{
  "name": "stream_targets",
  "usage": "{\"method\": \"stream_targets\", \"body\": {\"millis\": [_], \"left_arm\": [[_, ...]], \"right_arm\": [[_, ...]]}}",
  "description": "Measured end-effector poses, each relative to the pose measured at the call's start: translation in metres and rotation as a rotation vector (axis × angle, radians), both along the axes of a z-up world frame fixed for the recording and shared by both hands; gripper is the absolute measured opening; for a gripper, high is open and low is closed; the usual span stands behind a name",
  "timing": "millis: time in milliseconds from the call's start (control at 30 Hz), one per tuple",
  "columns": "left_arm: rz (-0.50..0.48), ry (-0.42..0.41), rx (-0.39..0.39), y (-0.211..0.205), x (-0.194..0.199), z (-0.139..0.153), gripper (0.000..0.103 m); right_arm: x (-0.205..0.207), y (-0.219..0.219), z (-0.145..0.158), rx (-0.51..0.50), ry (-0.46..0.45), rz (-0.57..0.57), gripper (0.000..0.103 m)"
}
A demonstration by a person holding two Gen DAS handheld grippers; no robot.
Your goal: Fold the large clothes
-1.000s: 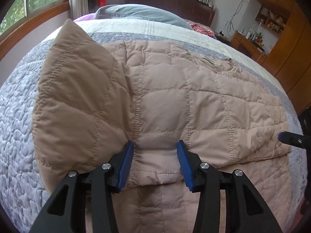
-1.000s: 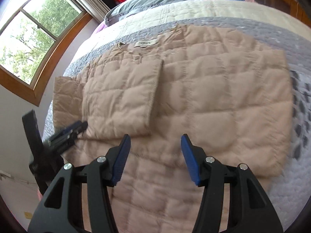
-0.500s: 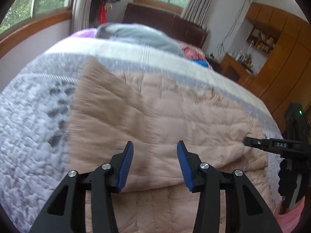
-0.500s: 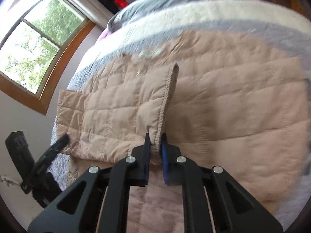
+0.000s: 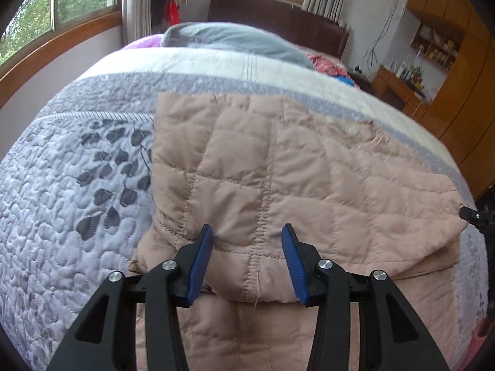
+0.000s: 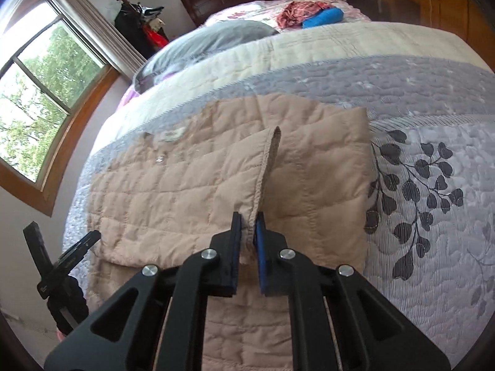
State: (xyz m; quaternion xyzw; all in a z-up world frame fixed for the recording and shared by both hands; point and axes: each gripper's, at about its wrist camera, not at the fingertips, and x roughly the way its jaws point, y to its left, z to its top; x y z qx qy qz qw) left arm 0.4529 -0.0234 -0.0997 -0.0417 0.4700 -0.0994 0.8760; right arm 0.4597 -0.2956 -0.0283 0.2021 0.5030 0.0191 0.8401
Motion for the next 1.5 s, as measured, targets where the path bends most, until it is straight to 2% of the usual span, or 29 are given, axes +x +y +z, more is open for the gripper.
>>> {"method": "stream_targets", "body": {"millis": [167, 233, 333, 400, 500, 600, 700, 900, 1067, 1267, 1433, 1500], "left_arm": [[-0.017, 0.018, 0.051, -0.008, 0.004, -0.014, 0.046], [-0.015, 0.023, 0.06, -0.01, 0.004, -0.015, 0.046], [-0.009, 0.035, 0.065, -0.009, 0.006, -0.012, 0.046], [-0.001, 0.033, 0.08, -0.01, 0.002, -0.004, 0.046], [-0.028, -0.057, 0.086, -0.021, -0.018, 0.024, 0.046], [-0.088, -0.082, 0.083, -0.047, -0.032, 0.039, 0.046], [-0.122, -0.071, 0.088, -0.071, -0.036, 0.038, 0.046], [-0.122, -0.009, 0.124, -0.093, -0.025, 0.008, 0.046], [-0.143, 0.015, 0.156, -0.099, -0.022, -0.013, 0.047], [-0.15, 0.012, 0.168, -0.102, -0.023, -0.021, 0.047], [-0.138, 0.029, 0.142, -0.096, -0.023, -0.009, 0.046], [-0.146, 0.021, 0.103, -0.085, -0.035, 0.006, 0.046]], "right_arm": [[0.007, -0.001, -0.038, -0.002, 0.07, -0.013, 0.008], [0.008, 0.0, -0.041, -0.006, 0.071, -0.012, 0.008], [-0.001, 0.002, -0.029, -0.031, 0.054, -0.015, 0.011], [-0.012, 0.003, -0.011, -0.077, 0.012, -0.037, 0.012], [-0.027, 0.016, 0.021, -0.156, -0.074, -0.043, 0.014], [-0.032, 0.046, 0.034, -0.087, -0.087, 0.045, 0.015], [-0.025, 0.074, 0.024, -0.074, -0.043, 0.112, 0.015], [-0.008, 0.101, -0.007, -0.086, 0.022, 0.138, 0.015], [0.004, 0.1, -0.04, -0.098, 0.097, 0.126, 0.012], [0.004, 0.102, -0.053, -0.125, 0.049, 0.136, 0.011], [-0.009, 0.093, -0.04, -0.043, 0.034, 0.138, 0.013], [-0.027, 0.089, -0.023, -0.026, -0.025, 0.165, 0.023]]}}
